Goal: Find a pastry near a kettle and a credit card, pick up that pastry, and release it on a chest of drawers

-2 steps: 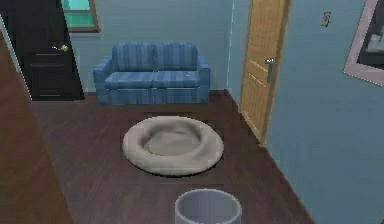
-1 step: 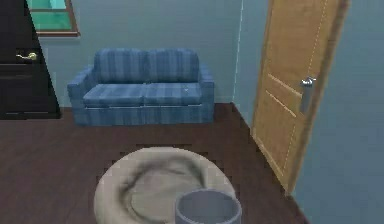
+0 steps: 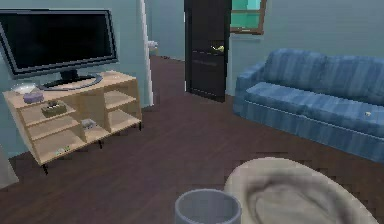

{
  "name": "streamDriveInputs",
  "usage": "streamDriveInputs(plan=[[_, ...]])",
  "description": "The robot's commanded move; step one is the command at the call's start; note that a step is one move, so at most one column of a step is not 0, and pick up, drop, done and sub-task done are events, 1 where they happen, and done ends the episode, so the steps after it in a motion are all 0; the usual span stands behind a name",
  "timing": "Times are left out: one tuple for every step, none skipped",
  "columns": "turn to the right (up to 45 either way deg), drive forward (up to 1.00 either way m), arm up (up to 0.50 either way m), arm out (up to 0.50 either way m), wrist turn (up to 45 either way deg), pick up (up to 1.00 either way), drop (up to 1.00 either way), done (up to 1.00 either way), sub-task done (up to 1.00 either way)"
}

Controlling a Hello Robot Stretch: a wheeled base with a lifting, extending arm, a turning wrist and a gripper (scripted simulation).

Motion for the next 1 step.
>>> streamDriveInputs(plan=[[-6.0,0.0,0.0,0.0,0.0,0.0,0.0,0.0,0.0]])
